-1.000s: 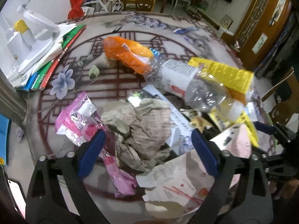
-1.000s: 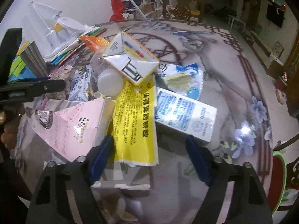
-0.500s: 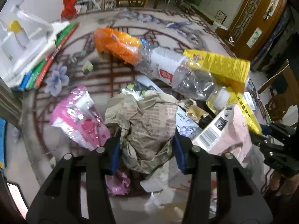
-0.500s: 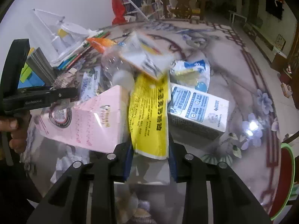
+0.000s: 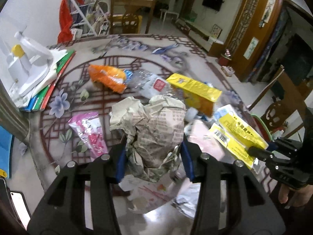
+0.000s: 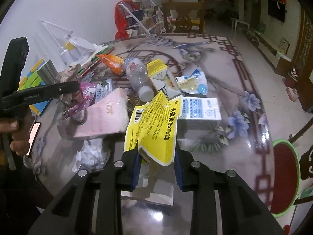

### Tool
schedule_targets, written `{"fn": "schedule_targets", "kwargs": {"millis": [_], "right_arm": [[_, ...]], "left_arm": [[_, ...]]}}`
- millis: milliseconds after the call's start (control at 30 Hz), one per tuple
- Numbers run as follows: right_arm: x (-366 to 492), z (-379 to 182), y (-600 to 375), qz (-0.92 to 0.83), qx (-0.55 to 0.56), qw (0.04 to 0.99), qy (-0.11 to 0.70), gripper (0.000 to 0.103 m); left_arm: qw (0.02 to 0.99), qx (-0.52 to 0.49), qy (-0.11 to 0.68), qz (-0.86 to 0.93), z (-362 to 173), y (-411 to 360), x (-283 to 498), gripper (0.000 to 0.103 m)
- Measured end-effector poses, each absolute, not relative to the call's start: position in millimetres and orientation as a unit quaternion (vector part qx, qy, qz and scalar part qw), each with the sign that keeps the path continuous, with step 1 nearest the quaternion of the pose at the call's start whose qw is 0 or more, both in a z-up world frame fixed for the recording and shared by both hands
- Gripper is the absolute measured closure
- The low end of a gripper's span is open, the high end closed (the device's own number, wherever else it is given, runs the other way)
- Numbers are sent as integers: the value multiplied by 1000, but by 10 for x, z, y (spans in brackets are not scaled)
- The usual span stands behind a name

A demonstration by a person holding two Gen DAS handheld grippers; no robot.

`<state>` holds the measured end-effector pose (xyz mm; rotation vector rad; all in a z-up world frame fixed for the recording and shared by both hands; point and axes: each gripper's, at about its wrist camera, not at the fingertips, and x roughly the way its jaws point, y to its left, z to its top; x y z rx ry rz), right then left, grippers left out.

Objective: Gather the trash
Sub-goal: 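Carry both items over the red bin and open both grippers to drop them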

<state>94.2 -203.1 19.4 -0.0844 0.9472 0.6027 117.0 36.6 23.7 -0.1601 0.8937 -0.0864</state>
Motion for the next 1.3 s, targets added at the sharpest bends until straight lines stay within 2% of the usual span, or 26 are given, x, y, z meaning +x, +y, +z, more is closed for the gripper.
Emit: {"fn": "schedule_targets", "kwargs": {"millis": [700,1300], "right_arm": [[804,618,-2814,223,5,888,403,75],[865,671,-4242,97,63,914,389,75]], "left_arm": [[900,-38,411,-142,587,-702,1055,58],[878,-9,413,-242,640,-2132,1406,58]]}}
